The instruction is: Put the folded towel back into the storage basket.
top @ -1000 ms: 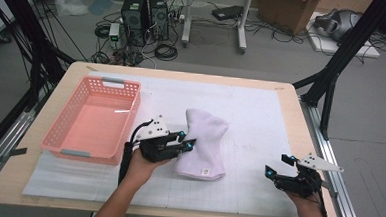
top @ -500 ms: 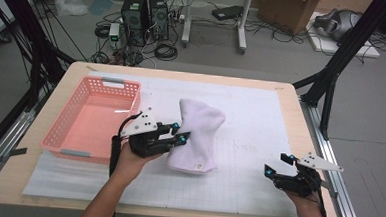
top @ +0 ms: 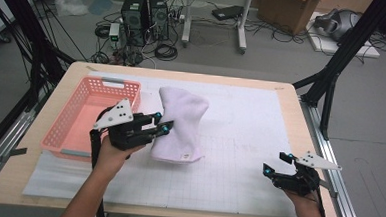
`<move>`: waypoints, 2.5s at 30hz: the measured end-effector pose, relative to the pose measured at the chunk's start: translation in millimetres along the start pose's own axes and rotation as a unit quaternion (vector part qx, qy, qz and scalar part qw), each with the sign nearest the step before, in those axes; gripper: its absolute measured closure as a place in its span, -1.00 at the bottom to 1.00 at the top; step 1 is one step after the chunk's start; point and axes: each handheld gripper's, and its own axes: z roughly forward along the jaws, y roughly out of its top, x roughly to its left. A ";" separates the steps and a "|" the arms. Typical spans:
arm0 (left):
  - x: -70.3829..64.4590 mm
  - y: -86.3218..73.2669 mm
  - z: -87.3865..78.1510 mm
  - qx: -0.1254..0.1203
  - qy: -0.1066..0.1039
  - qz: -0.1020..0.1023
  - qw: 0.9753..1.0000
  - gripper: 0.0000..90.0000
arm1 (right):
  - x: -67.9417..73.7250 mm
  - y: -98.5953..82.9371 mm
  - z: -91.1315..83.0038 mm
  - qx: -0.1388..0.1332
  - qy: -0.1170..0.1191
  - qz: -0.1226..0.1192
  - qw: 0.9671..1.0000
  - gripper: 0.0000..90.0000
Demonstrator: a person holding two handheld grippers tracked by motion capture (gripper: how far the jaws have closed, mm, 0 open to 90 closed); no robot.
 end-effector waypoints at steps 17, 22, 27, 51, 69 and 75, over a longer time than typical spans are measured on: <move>29.6 15.1 -47.5 -0.029 0.017 -0.002 0.999 0.67 | 1.7 1.2 1.4 0.001 0.000 0.005 1.000 -0.58; 35.8 16.8 -59.4 -0.033 0.031 -0.001 0.999 0.67 | 1.6 1.3 1.2 0.001 -0.001 0.006 1.000 -0.58; 40.7 17.8 -71.2 -0.042 0.044 -0.006 0.998 0.67 | 1.2 1.6 1.8 -0.002 -0.002 0.006 1.000 -0.58; 75.1 25.4 -129.8 -0.066 0.080 -0.011 0.995 0.67 | -0.6 4.0 -0.2 -0.003 -0.013 0.006 1.000 -0.58; 102.4 23.9 -165.9 -0.078 0.095 -0.016 0.992 0.67 | 1.3 7.4 -3.9 0.000 -0.028 0.004 1.000 -0.58; 110.2 20.3 -173.1 -0.082 0.098 -0.018 0.992 0.67 | 3.8 7.8 -2.9 0.001 -0.031 0.001 1.000 -0.58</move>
